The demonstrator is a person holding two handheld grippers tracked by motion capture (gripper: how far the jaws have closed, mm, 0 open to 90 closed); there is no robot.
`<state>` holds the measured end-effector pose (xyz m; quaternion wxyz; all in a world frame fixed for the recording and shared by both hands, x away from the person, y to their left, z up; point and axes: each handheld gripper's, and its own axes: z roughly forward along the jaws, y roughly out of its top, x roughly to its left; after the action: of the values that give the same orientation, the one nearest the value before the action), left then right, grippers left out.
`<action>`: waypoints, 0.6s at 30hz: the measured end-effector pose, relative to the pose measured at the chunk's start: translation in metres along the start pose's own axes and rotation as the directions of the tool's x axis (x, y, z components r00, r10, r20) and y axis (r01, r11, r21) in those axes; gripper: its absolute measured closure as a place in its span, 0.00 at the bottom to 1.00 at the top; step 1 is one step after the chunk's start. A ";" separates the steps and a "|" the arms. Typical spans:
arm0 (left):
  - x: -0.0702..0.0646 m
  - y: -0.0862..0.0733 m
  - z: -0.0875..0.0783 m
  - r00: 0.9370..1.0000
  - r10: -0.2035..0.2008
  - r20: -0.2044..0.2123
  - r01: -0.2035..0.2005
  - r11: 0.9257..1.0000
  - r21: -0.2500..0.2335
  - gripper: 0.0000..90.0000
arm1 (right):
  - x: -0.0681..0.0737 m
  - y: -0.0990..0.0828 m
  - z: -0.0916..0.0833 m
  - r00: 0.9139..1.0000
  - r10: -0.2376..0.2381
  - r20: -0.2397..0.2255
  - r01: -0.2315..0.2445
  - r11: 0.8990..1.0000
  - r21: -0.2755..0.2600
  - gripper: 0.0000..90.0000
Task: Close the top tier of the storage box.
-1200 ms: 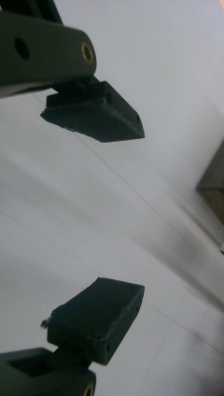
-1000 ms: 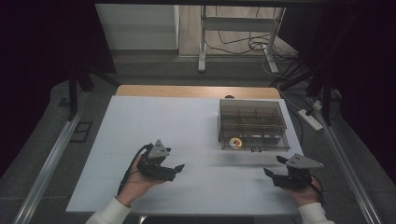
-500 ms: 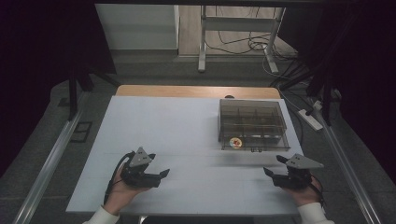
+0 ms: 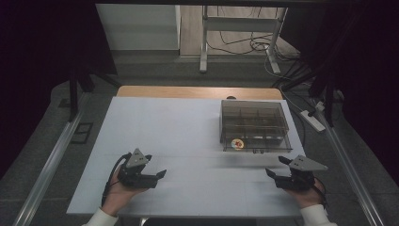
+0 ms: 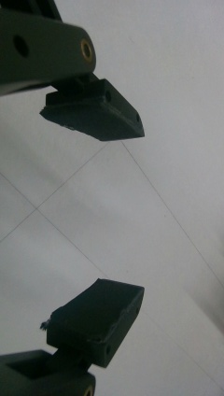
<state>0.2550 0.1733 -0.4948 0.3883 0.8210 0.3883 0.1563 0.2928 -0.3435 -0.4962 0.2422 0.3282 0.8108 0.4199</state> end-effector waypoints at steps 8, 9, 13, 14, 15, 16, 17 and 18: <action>0.001 -0.002 0.002 1.000 0.001 0.004 -0.001 1.000 0.010 0.24 | 0.003 0.006 -0.005 0.998 -0.012 -0.060 0.009 0.999 -0.043 0.57; 0.001 -0.002 0.002 1.000 0.000 0.004 0.000 1.000 0.009 0.24 | 0.003 0.007 -0.006 0.998 -0.016 -0.065 0.013 0.999 -0.046 0.63; 0.002 -0.003 0.002 1.000 -0.002 0.004 0.002 1.000 0.011 0.24 | 0.007 0.013 -0.009 0.993 -0.035 -0.113 0.026 0.996 -0.084 0.91; 0.002 -0.003 0.002 1.000 -0.003 0.004 0.003 1.000 0.010 0.24 | 0.008 0.015 -0.009 0.993 -0.039 -0.112 0.030 0.996 -0.082 0.97; 0.002 -0.003 0.002 1.000 -0.004 0.004 0.004 1.000 0.010 0.24 | 0.009 0.017 -0.009 0.994 -0.041 -0.101 0.033 0.996 -0.081 0.99; 0.002 -0.003 0.002 1.000 -0.004 0.004 0.004 1.000 0.011 0.24 | 0.010 0.019 -0.009 0.996 -0.035 -0.085 0.028 0.996 -0.082 0.99; 0.002 -0.003 0.003 1.000 -0.004 0.004 0.004 1.000 0.013 0.24 | 0.010 0.020 -0.009 0.997 -0.028 -0.072 0.022 0.997 -0.079 0.99; 0.002 -0.004 0.003 1.000 -0.004 0.005 0.004 1.000 0.014 0.24 | 0.011 0.022 -0.008 0.998 -0.020 -0.062 0.015 0.997 -0.076 0.99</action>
<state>0.2560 0.1742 -0.4997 0.3839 0.8233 0.3901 0.1506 0.2873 -0.3305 -0.4745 0.2326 0.2986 0.8043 0.4581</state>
